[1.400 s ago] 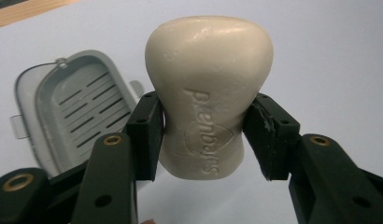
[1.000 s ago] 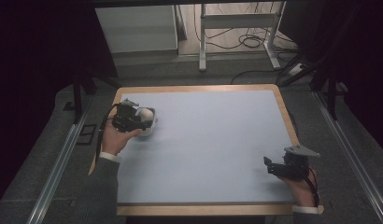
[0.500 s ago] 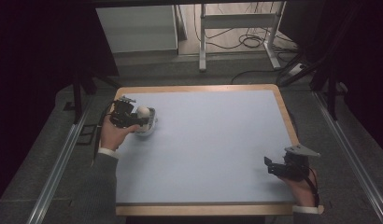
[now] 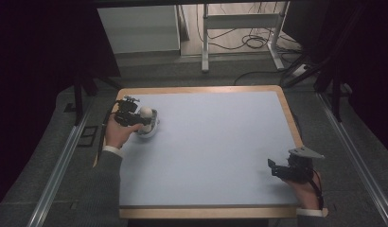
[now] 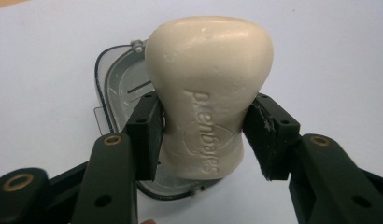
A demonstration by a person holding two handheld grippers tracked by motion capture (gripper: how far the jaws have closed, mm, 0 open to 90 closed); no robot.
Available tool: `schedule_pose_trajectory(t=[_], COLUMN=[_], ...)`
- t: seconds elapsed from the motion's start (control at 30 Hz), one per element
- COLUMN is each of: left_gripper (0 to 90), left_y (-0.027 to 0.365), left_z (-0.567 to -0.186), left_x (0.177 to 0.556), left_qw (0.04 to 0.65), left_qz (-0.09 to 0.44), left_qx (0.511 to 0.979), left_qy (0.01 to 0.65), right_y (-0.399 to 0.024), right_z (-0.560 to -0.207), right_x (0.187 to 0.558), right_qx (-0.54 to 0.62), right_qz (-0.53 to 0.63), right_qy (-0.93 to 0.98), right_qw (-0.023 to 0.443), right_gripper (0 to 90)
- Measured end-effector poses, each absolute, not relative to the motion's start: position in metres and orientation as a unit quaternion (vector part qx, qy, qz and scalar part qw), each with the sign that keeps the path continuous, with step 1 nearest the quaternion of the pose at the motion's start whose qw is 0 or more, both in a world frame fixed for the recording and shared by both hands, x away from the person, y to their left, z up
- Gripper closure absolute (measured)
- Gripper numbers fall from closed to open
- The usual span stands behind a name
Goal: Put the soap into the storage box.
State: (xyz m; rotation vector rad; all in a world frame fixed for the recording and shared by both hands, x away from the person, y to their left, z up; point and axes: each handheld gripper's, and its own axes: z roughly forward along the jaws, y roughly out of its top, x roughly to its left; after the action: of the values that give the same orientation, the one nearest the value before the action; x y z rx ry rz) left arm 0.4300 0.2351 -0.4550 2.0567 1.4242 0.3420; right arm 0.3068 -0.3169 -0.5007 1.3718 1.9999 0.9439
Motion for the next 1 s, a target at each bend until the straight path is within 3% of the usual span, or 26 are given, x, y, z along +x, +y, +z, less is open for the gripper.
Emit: schedule_pose_trajectory(t=[0.53, 1.0], left_gripper=[48.3, 40.1], left_y=[0.226, 0.220], left_z=[-0.476, -0.464], left_x=[0.443, 0.434], left_qw=[0.283, 0.324], left_qz=[0.142, 0.148], left_qx=[0.775, 0.766], left_qy=[0.547, 0.534], right_y=[-0.317, -0.316], right_z=[-0.503, -0.503], right_x=[0.307, 0.307], right_qx=[0.510, 0.507], right_qz=[0.346, 0.346], right_qy=[0.741, 0.743], right_qw=[0.266, 0.265], right_gripper=[8.7, 8.7])
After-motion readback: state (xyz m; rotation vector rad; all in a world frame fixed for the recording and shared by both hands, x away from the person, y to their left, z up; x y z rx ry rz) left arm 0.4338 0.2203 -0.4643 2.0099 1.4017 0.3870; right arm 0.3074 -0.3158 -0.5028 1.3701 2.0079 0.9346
